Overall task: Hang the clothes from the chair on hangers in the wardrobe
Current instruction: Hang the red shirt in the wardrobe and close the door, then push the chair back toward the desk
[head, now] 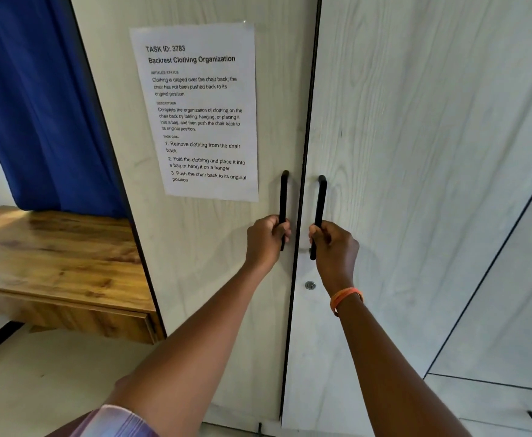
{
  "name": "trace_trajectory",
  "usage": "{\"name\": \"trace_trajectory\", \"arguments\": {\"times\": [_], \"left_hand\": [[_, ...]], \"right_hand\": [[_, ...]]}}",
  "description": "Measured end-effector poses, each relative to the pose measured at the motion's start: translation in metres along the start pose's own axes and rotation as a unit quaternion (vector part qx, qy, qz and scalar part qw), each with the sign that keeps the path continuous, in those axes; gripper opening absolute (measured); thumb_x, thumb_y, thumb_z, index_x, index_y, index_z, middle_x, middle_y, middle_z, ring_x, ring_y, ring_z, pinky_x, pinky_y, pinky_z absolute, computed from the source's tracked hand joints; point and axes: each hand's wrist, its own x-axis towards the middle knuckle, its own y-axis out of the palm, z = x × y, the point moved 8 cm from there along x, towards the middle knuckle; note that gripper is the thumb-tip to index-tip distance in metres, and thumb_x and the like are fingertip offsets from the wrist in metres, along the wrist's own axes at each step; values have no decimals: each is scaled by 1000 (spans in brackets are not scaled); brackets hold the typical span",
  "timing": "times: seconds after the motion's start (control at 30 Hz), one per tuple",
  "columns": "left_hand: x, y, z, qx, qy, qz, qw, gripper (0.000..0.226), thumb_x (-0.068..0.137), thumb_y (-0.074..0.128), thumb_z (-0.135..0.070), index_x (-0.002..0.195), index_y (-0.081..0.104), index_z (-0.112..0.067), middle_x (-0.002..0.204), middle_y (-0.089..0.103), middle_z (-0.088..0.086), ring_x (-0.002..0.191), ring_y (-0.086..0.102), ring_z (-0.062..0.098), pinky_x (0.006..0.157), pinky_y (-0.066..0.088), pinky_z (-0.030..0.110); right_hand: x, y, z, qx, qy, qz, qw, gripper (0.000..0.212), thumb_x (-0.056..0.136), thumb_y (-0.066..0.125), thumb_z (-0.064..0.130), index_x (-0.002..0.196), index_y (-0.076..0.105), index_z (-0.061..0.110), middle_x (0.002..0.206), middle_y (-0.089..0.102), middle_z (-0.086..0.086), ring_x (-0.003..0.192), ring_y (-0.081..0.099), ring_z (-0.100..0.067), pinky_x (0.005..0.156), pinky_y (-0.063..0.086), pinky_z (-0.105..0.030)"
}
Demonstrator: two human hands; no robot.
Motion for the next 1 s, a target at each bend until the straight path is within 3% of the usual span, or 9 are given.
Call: {"name": "trace_trajectory", "arguments": {"times": [0.17, 0.37, 0.47, 0.6, 0.77, 0.87, 1.0], "left_hand": [[-15, -12, -1, 38, 56, -1, 998, 24, 98, 54, -18, 79, 67, -10, 66, 68, 2, 61, 64, 16, 67, 52, 31], [-15, -14, 0, 0, 66, 21, 998, 21, 97, 57, -15, 81, 69, -8, 66, 68, 0, 57, 59, 10, 64, 52, 33], [-4, -11, 1, 3, 59, 25, 998, 21, 96, 58, -13, 79, 69, -9, 65, 68, -2, 56, 59, 6, 66, 52, 30], [13, -6, 4, 18, 47, 27, 998, 21, 94, 61, -12, 77, 71, -5, 68, 70, 3, 63, 64, 16, 68, 54, 33], [26, 0, 7, 35, 66, 25, 997, 19, 94, 63, -14, 79, 72, -5, 69, 71, 4, 66, 68, 19, 67, 57, 35], [27, -1, 7, 38, 76, 24, 996, 17, 94, 63, -13, 84, 73, -5, 71, 71, 4, 68, 68, 17, 69, 58, 37], [22, -3, 2, 47, 66, 6, 997, 18, 93, 66, -16, 89, 75, -1, 77, 73, 9, 73, 69, 19, 75, 57, 37]], "right_hand": [[-10, -8, 5, 0, -7, -15, 1000, 31, 97, 61, 20, 68, 58, 10, 58, 56, -14, 52, 46, -19, 51, 37, -19], [-4, -5, 11, 1, 8, -23, 1000, 29, 96, 63, 16, 68, 61, 6, 64, 60, -17, 50, 44, -7, 50, 40, -15], [3, -1, 8, -5, 15, -23, 1000, 27, 95, 64, 17, 71, 64, 5, 66, 62, -17, 50, 48, -7, 54, 49, -27], [18, 4, 1, -13, 28, -25, 999, 25, 94, 65, 19, 72, 67, 7, 65, 64, -13, 57, 54, -12, 62, 58, -44], [27, 9, -11, 14, 55, -23, 998, 18, 92, 69, 20, 77, 71, 10, 70, 68, -11, 71, 67, -31, 70, 59, -53], [29, 10, -12, 15, 59, -31, 998, 18, 92, 70, 19, 77, 70, 9, 70, 68, -12, 66, 65, -27, 70, 60, -51], [22, 12, -7, 10, 51, -46, 998, 22, 95, 66, 21, 78, 68, 8, 72, 67, -17, 56, 55, -12, 60, 55, -32]]}}
